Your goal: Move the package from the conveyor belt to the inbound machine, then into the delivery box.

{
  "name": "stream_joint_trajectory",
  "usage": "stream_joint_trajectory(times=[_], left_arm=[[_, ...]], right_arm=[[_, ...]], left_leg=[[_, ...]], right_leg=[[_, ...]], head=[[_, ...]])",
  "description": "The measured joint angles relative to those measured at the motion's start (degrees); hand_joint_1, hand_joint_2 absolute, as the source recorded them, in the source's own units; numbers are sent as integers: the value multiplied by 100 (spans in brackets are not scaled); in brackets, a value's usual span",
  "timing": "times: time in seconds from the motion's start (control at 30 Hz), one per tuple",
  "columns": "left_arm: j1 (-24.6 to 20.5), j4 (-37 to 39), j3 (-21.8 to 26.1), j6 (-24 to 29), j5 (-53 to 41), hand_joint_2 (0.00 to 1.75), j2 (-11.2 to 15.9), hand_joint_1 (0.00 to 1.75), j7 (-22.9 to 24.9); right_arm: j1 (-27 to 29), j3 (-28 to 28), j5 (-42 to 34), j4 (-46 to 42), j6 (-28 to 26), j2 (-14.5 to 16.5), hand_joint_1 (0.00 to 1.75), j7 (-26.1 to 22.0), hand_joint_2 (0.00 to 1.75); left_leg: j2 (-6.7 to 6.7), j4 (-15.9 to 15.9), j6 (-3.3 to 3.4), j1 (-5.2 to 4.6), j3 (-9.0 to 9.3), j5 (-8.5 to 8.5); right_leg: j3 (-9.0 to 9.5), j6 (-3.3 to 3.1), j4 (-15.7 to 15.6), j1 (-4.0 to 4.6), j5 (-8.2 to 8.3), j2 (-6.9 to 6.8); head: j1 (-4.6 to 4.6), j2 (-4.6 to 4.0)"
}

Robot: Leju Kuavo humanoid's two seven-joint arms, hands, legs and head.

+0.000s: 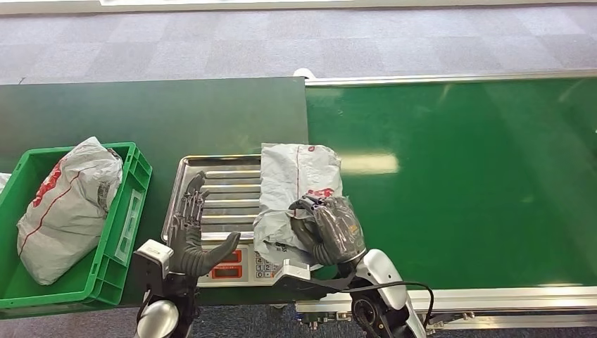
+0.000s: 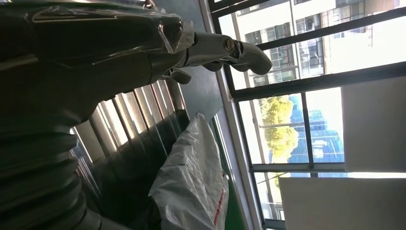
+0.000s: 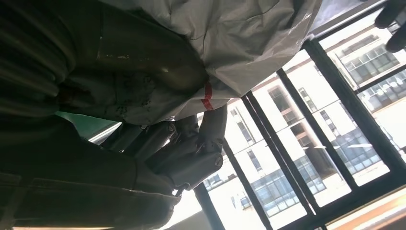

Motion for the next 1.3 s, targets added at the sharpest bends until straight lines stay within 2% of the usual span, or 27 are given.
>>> stream_joint_trajectory(times=[0.2,0.23,0.33,0.37,0.47,0.67,0.97,1.07,1.2,1.3], left_arm=[[-12,40,8,19,-2,175,-27,0,-1],[-14,47,10,30,-2,175,-30,0,-2],[-15,68,21,63,-1,175,-33,0,-7],[-15,72,27,73,0,175,-33,0,-8],[-13,79,46,103,0,175,-34,0,-9],[-22,133,70,116,14,175,-36,0,-9],[-24,166,74,111,21,175,-82,0,7],[-29,175,73,73,25,175,-82,0,18],[-61,239,64,4,56,175,-82,0,19],[-74,263,61,-1,69,175,-82,0,16]], right_arm=[[-103,403,-4,-120,56,-1,175,-48,175],[-125,448,-7,-124,72,-1,162,-4,175],[-245,536,5,-45,138,1,31,299,175],[-300,551,14,26,150,1,0,418,175],[-432,566,18,296,156,3,0,645,175],[-522,548,-64,736,153,20,0,749,175],[-439,365,-723,932,162,37,0,359,175],[-363,245,-1513,895,563,56,0,-52,175],[-174,-32,-3433,533,1721,85,0,-780,175],[-69,-291,-4512,114,2350,79,0,-987,175]], left_leg=[[0,0,0,0,-1,0],[0,0,0,0,-1,0],[0,0,0,0,-1,0],[0,0,0,0,-1,0],[-1,0,0,0,0,1],[-1,0,0,0,0,0],[0,0,0,0,-1,0],[-1,1,0,0,0,0],[-1,1,0,0,0,0],[1,1,0,0,0,0]], right_leg=[[0,0,0,0,0,0],[0,0,0,0,0,0],[0,0,0,0,0,0],[1,0,0,0,0,0],[1,0,0,0,1,-1],[-1,0,0,0,0,0],[-2,0,0,0,0,0],[-2,0,0,0,1,0],[-2,0,0,0,1,0],[-2,0,0,-1,0,0]], head=[[0,0],[0,0],[0,0],[1,0],[1,0],[0,0],[1,0],[1,0],[0,0],[0,0]])
